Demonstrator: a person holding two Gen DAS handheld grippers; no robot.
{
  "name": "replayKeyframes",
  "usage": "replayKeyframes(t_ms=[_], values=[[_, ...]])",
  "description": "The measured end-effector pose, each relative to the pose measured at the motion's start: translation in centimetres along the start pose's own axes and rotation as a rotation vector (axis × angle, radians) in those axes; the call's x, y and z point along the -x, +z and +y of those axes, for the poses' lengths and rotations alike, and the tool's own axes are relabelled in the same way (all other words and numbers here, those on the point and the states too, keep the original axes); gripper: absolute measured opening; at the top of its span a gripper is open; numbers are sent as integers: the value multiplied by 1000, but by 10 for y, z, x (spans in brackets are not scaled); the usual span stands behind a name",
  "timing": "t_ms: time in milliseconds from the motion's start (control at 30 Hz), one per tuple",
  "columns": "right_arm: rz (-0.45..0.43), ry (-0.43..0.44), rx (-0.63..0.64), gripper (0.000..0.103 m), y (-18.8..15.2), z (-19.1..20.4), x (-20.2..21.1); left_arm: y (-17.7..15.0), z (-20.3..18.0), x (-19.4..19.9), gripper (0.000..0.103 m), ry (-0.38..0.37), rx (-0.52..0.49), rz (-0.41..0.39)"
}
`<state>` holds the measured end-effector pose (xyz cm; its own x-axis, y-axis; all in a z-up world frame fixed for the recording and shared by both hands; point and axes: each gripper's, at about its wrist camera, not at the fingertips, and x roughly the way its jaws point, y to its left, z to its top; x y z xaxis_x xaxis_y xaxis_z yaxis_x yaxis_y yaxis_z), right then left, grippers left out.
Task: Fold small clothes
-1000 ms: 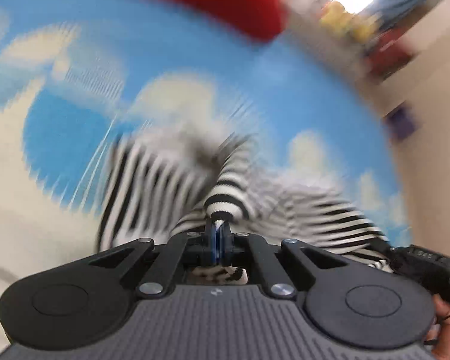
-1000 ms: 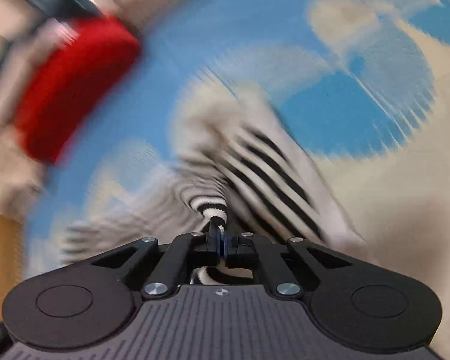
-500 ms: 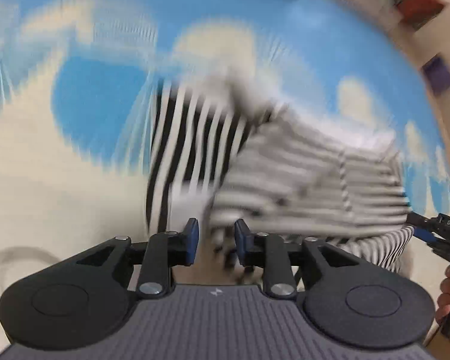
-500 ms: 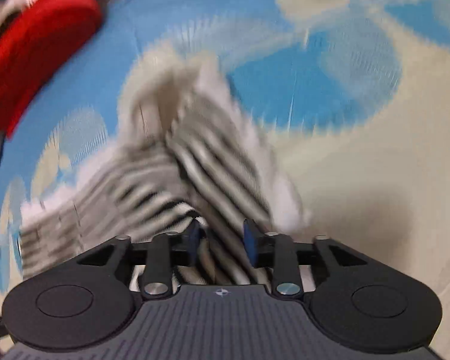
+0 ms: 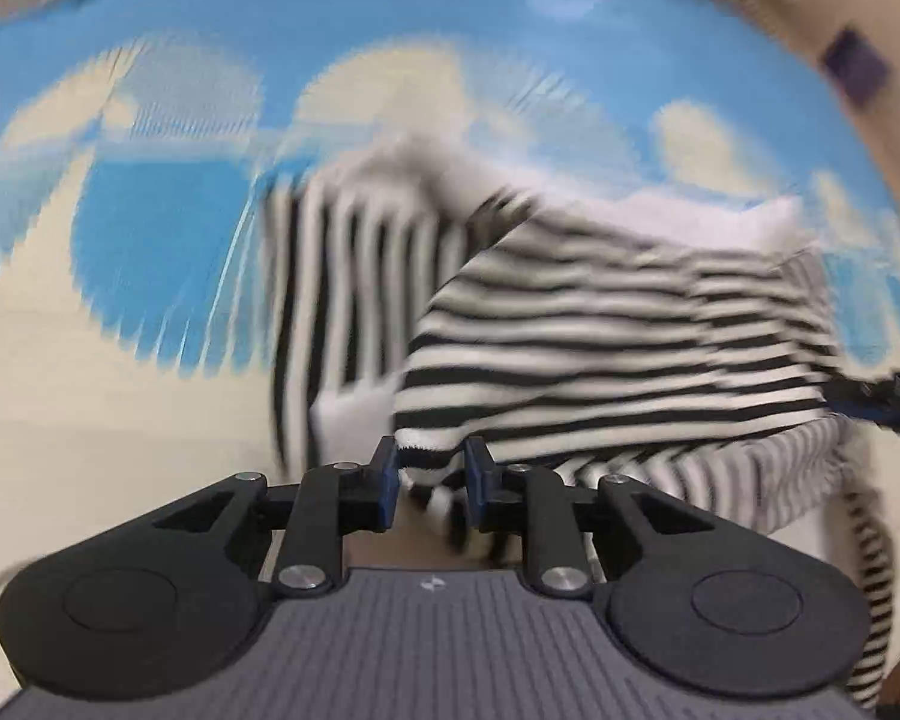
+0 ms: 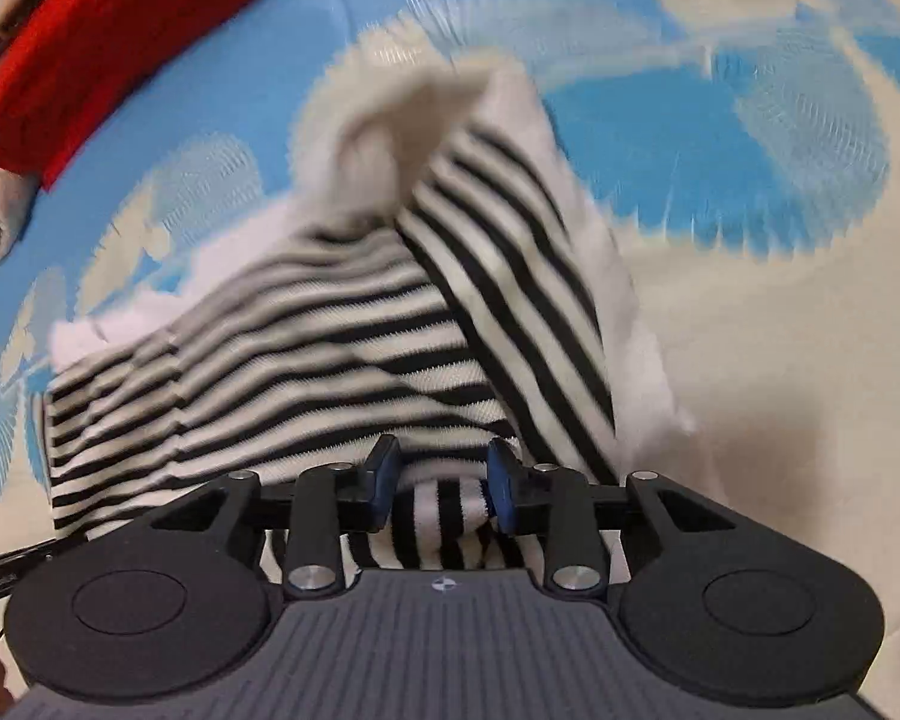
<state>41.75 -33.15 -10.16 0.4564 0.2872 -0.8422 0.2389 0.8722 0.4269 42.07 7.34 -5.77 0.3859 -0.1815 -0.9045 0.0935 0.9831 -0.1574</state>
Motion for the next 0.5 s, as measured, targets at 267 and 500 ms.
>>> replayKeyframes(t_ms=[267,500], values=[[113,-81,-52,52,-15,-18,-26,-24,-1,-23,29,41,-6,151],[-301,25,-33,49,-16,2,125,-40,2,123,31,50,9,-158]])
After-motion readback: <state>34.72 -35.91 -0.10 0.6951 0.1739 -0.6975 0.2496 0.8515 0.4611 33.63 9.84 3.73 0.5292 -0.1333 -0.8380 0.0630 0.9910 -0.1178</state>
